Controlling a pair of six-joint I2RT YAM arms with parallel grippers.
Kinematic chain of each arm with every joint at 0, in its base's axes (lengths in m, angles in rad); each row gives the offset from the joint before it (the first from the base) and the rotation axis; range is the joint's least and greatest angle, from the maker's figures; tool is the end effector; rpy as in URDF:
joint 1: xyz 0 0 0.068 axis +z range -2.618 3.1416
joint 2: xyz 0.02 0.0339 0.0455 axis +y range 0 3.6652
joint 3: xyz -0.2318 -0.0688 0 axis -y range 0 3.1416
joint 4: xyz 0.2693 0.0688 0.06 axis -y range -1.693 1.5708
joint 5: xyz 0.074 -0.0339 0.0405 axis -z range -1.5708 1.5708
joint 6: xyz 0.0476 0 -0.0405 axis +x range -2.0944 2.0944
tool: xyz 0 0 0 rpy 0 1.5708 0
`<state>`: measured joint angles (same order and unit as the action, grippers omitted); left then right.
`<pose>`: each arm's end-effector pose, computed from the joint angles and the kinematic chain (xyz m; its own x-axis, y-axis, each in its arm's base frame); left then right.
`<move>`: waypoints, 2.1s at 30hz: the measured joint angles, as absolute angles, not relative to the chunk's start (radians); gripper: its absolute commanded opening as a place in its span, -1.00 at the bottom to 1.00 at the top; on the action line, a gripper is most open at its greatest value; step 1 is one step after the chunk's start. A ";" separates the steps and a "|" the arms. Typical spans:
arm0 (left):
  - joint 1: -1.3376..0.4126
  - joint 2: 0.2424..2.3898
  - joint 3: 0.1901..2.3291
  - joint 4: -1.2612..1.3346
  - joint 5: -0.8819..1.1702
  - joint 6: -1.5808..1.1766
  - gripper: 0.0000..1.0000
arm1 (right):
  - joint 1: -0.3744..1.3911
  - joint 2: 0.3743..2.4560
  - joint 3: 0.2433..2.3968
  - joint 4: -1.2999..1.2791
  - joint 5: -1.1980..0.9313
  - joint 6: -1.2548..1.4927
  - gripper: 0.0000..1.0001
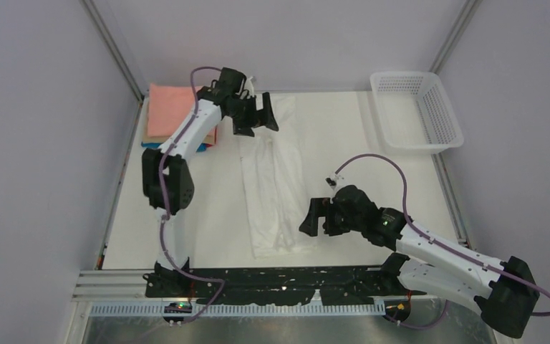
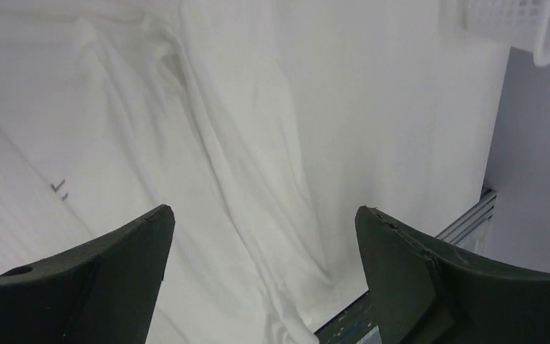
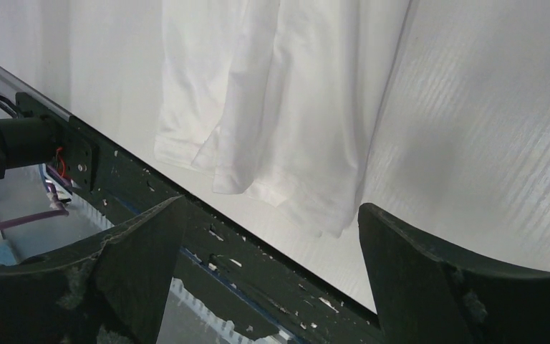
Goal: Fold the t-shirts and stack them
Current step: Grab the bottom of the folded rectangular tshirt with both arms, then fold the folded rectangular tshirt in 1/3 of the way
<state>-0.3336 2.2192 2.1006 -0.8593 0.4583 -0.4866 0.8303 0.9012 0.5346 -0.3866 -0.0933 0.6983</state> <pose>0.4653 -0.1835 0.2292 -0.9392 -0.1184 -0.3223 0.0996 0.8044 -0.5856 0.1570 0.1784 0.1717 -0.8554 0.0129 -0.5178 -0.3014 0.8007 0.5178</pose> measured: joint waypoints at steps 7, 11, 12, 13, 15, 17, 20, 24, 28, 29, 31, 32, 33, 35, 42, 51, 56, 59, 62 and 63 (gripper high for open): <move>-0.468 1.493 1.396 -0.686 0.267 -0.501 0.99 | 0.830 0.871 0.511 -0.439 -0.062 0.718 0.92; -0.629 1.185 0.930 -0.612 0.140 -0.608 0.99 | 0.832 0.926 0.506 -0.447 -0.059 0.722 0.71; -0.660 1.159 0.853 -0.607 0.122 -0.633 0.96 | 0.832 0.937 0.506 -0.445 -0.058 0.725 0.69; -0.698 1.137 0.767 -0.606 0.096 -0.669 0.93 | 0.832 0.952 0.506 -0.441 -0.058 0.725 0.65; -0.754 1.110 0.648 -0.607 0.060 -0.727 0.86 | 0.832 0.984 0.504 -0.426 -0.062 0.726 0.59; -0.819 1.075 0.550 -0.602 0.031 -0.791 0.79 | 0.834 1.020 0.495 -0.400 -0.070 0.732 0.54; -0.906 1.035 0.499 -0.576 0.007 -0.870 0.68 | 0.842 1.071 0.473 -0.364 -0.084 0.741 0.49; -0.980 1.045 0.499 -0.511 -0.015 -0.932 0.33 | 0.871 1.112 0.461 -0.322 -0.102 0.760 0.29; -1.016 1.109 0.501 -0.471 -0.028 -0.968 0.08 | 0.895 1.133 0.456 -0.294 -0.113 0.775 0.06; -1.022 1.127 0.506 -0.468 -0.029 -0.974 0.03 | 0.899 1.134 0.453 -0.291 -0.114 0.777 0.02; -1.029 1.151 0.514 -0.444 -0.034 -0.991 -0.05 | 0.907 1.134 0.447 -0.285 -0.116 0.785 -0.08; -1.032 1.162 0.518 -0.437 -0.035 -0.994 -0.16 | 0.909 1.134 0.444 -0.284 -0.114 0.786 -0.19; -1.036 1.177 0.524 -0.430 -0.035 -0.996 -0.30 | 0.910 1.134 0.443 -0.284 -0.114 0.788 -0.25; -1.043 1.209 0.537 -0.411 -0.033 -1.003 -0.82 | 0.911 1.134 0.438 -0.285 -0.110 0.793 -0.40; -1.053 1.234 0.537 -0.397 -0.035 -1.014 -1.00 | 0.911 1.109 0.413 -0.286 -0.105 0.802 -0.88; -1.132 1.003 0.398 -0.404 -0.051 -1.048 -1.00 | 0.985 0.891 0.271 -0.274 -0.123 0.872 -0.88; -1.169 0.934 0.395 -0.411 -0.068 -1.047 -1.00 | 1.029 0.828 0.276 -0.286 -0.103 0.881 -0.88; -1.170 0.916 0.407 -0.430 -0.098 -1.040 -1.00 | 1.031 0.811 0.315 -0.322 -0.063 0.875 -0.88; -1.162 0.906 0.453 -0.475 -0.152 -1.028 -1.00 | 1.031 0.820 0.393 -0.338 -0.005 0.856 -0.88; -1.147 0.902 0.474 -0.488 -0.164 -1.017 -1.00 | 1.029 0.831 0.422 -0.342 0.015 0.845 -0.88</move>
